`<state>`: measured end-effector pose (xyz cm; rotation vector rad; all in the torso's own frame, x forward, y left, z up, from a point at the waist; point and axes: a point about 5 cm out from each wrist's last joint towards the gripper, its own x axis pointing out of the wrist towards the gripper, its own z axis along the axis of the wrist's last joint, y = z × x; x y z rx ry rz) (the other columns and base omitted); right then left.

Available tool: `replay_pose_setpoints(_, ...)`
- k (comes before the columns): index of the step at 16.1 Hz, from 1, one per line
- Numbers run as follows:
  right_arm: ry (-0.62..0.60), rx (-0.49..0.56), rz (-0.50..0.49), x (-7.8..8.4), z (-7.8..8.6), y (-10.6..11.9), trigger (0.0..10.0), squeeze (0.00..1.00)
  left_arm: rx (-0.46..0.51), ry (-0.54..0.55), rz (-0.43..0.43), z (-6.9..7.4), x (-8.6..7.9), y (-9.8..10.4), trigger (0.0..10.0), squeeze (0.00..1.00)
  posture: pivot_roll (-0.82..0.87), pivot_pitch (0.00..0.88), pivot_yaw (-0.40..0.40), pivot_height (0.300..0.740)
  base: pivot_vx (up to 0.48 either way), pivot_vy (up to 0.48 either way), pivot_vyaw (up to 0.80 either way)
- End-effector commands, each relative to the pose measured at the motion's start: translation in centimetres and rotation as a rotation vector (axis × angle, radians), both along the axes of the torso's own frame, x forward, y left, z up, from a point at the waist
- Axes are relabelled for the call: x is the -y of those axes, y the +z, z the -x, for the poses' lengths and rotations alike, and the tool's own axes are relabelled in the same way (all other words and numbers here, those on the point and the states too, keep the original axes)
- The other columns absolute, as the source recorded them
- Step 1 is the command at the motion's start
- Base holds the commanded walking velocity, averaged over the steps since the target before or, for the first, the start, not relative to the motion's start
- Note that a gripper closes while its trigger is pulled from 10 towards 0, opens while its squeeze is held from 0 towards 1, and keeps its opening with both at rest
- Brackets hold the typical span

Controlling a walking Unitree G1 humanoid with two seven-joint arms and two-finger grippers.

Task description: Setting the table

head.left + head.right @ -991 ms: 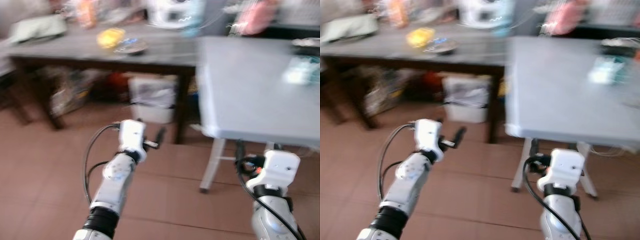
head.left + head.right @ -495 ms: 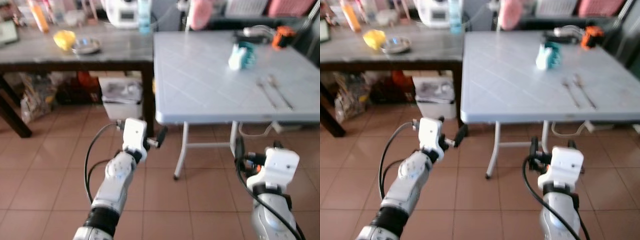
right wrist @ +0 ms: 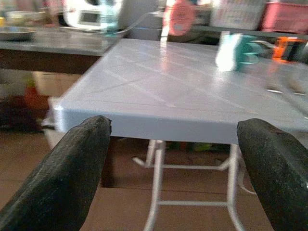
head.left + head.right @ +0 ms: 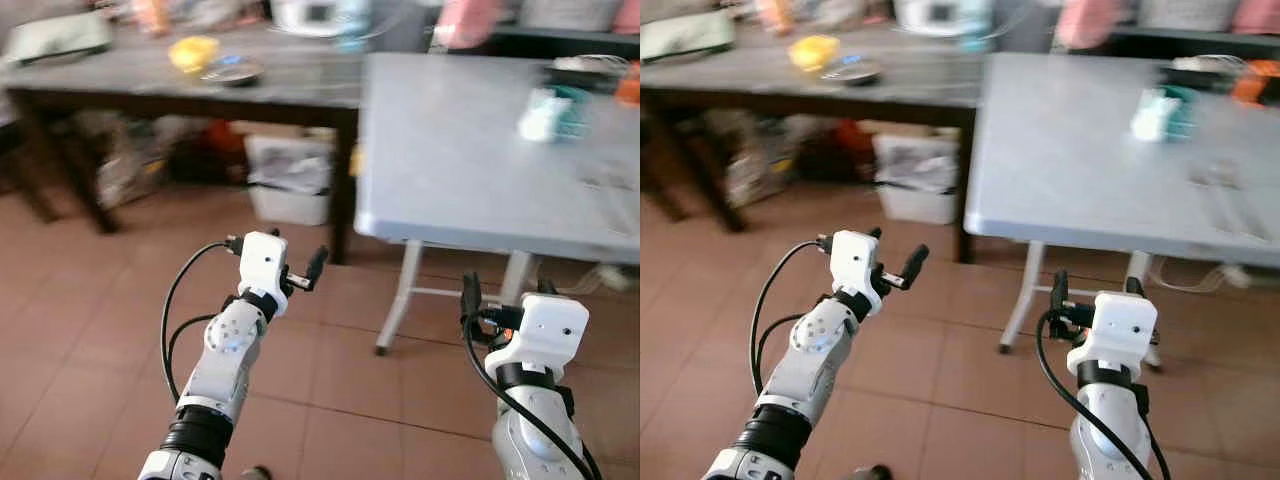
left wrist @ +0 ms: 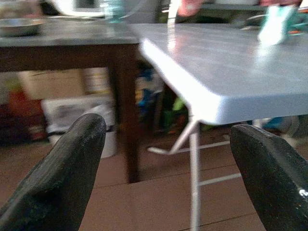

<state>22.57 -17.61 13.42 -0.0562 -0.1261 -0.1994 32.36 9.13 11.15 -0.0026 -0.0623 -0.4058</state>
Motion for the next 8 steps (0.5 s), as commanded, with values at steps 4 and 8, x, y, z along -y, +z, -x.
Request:
replay_pose_setpoints(4,-0.007,0.002,0.001,0.06,0.09,-0.06,10.0,0.0,0.009,-0.022,-0.009,-0.18,0.23,0.31,10.0,0.0,0.03,0.11,0.02,0.74,0.0,0.0,0.33)
replay_pose_setpoints(8,-0.005,0.001,0.003,-0.01,0.02,-0.03,10.0,0.0,0.008,-0.024,-0.008,-0.19,0.25,0.27,10.0,0.0,0.03,0.108,0.02,0.74,0.0,-0.162,0.0)
